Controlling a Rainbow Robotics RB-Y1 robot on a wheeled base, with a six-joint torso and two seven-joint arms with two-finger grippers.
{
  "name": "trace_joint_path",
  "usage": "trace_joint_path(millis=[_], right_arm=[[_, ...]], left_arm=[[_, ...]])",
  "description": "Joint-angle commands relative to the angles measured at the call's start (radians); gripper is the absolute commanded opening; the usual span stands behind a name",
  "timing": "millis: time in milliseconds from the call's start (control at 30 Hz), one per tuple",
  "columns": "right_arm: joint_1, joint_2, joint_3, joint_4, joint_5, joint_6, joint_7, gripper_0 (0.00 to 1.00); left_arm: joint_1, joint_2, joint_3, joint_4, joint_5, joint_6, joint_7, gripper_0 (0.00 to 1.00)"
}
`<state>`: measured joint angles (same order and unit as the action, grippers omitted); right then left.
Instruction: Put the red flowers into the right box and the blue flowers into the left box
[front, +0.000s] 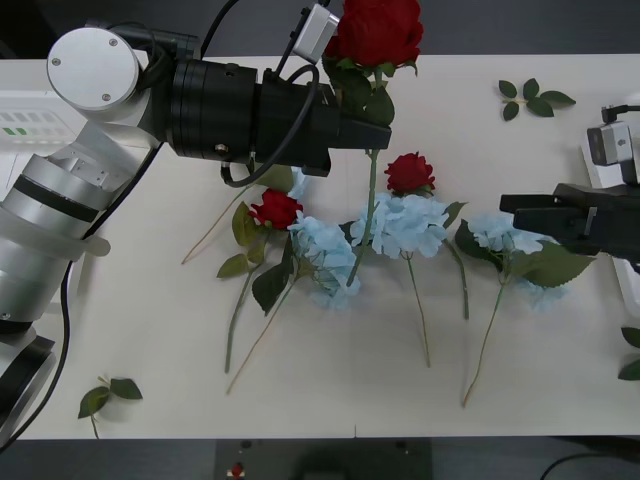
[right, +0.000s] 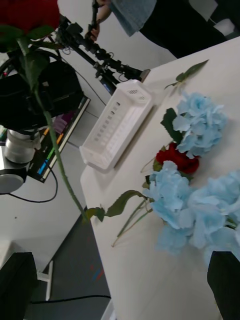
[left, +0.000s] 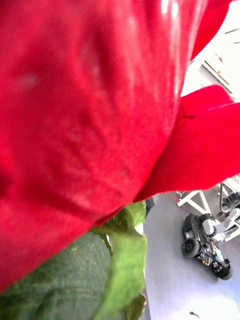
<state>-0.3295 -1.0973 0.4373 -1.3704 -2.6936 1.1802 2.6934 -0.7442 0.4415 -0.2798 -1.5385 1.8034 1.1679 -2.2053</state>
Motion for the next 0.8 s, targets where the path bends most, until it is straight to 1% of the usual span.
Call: trace_joint_path(millis=[33, 67, 133, 167, 233, 267, 333, 367, 400, 433, 500, 533, 600, 633, 800], right_arm=[[0.084, 0.079, -0.068, -0.078, -0.005, 0.009, 0.012, 1.0], [0.084, 0.079, -0.068, -0.078, -0.005, 0.009, 0.012, 1.0], [0.121, 0.128, -0.075, -0.114, -0.005, 0.009, 0.012, 1.0], [0.121, 0.128, -0.075, -0.114, -0.005, 0.009, 0.012, 1.0], [0.138, 0.195, -0.074, -0.137, -0.005, 0.009, 0.012, 1.0], [0.138, 0.195, -0.074, -0.137, -0.005, 0.009, 0.012, 1.0], [0.138, 0.269, -0.075, -0.139, 0.006, 0.003, 0.012, 1.0], [0.138, 0.281, -0.077, -0.139, 0.011, 0.001, 0.012, 1.0], [0.135, 0.315, -0.078, -0.139, 0.034, -0.007, 0.012, 1.0], [0.135, 0.315, -0.078, -0.139, 0.034, -0.007, 0.012, 1.0], [0.126, 0.366, -0.088, -0.139, 0.071, -0.019, 0.012, 1.0], [0.126, 0.366, -0.088, -0.139, 0.071, -0.019, 0.012, 1.0], [0.11, 0.412, -0.088, -0.139, 0.097, -0.045, 0.012, 1.0], [0.11, 0.412, -0.088, -0.139, 0.097, -0.045, 0.012, 1.0], [0.061, 0.507, -0.088, -0.139, 0.182, -0.125, 0.012, 1.0]], left_arm=[[-0.032, 0.002, -0.004, -0.026, 0.013, -0.007, 0.026, 0.0], [-0.032, 0.002, -0.004, -0.026, 0.013, -0.007, 0.026, 0.0], [-0.032, 0.002, -0.004, -0.026, 0.013, -0.007, 0.026, 0.0], [-0.032, 0.002, -0.004, -0.026, 0.013, -0.007, 0.026, 0.0], [-0.032, 0.002, -0.004, -0.026, 0.013, -0.007, 0.026, 0.0], [-0.032, 0.002, -0.004, -0.026, 0.013, -0.007, 0.026, 0.0], [-0.032, 0.002, -0.004, -0.026, 0.013, -0.007, 0.026, 0.0], [-0.032, 0.002, -0.004, -0.026, 0.013, -0.007, 0.026, 0.0], [-0.032, 0.002, -0.004, -0.026, 0.013, -0.007, 0.026, 0.0], [-0.032, 0.002, -0.004, -0.026, 0.013, -0.007, 0.026, 0.0], [-0.032, 0.002, -0.004, -0.026, 0.013, -0.007, 0.026, 0.0], [-0.032, 0.002, -0.004, -0.026, 0.013, -0.007, 0.026, 0.0], [-0.032, 0.002, -0.004, -0.026, 0.013, -0.007, 0.026, 0.0], [-0.032, 0.002, -0.004, -0.026, 0.013, -0.007, 0.026, 0.0], [-0.032, 0.002, -0.004, -0.026, 0.013, -0.007, 0.026, 0.0]])
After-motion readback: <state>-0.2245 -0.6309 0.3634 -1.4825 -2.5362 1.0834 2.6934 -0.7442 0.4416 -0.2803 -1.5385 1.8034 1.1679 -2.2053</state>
